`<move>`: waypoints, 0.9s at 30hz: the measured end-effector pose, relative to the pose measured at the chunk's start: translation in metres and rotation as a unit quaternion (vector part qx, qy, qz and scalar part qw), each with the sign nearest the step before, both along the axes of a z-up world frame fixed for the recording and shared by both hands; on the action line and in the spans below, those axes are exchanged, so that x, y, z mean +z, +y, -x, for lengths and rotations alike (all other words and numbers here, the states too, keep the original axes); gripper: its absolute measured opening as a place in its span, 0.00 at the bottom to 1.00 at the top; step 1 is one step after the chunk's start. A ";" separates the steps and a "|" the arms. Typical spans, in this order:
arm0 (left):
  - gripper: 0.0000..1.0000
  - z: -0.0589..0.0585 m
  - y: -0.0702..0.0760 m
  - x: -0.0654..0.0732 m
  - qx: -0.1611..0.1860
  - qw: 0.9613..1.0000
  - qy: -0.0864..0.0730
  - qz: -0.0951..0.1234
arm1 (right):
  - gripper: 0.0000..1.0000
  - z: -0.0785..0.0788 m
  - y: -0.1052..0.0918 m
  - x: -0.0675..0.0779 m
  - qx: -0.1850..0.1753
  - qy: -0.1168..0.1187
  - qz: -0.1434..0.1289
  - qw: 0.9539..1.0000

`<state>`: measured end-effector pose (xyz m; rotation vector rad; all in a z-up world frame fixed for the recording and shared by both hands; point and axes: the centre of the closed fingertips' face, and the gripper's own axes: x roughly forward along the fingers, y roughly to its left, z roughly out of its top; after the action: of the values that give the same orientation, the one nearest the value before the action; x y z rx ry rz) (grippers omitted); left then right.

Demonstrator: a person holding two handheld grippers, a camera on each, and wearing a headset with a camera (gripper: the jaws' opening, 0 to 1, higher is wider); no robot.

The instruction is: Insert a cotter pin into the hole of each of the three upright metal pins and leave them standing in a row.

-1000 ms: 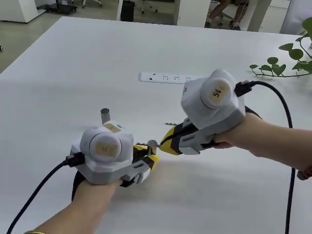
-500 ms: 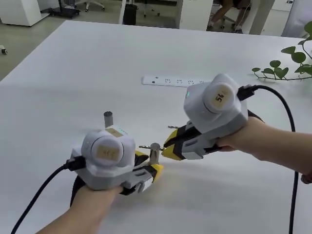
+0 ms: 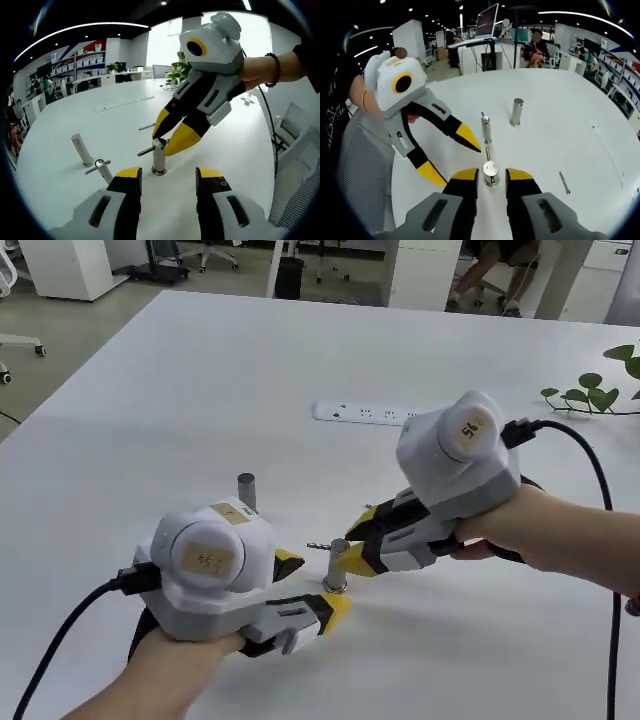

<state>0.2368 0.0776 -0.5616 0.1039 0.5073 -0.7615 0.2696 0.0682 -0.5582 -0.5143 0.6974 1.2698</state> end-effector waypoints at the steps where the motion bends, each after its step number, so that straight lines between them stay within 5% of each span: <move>1: 0.42 0.002 0.001 0.002 -0.001 1.000 0.000 0.001 | 0.16 0.000 0.000 0.000 0.002 -0.001 -0.001 1.000; 14: 0.52 0.018 0.017 0.024 0.008 1.000 -0.010 0.026 | 0.09 0.009 0.007 -0.004 0.015 0.010 -0.005 1.000; 27: 0.65 0.024 0.054 0.031 0.054 0.998 -0.027 0.013 | 0.08 0.008 0.009 -0.003 0.030 0.003 -0.002 1.000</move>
<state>0.2130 0.1316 -0.5301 0.0733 0.4475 -0.6584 0.2621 0.0771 -0.5610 -0.5318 0.6888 1.3301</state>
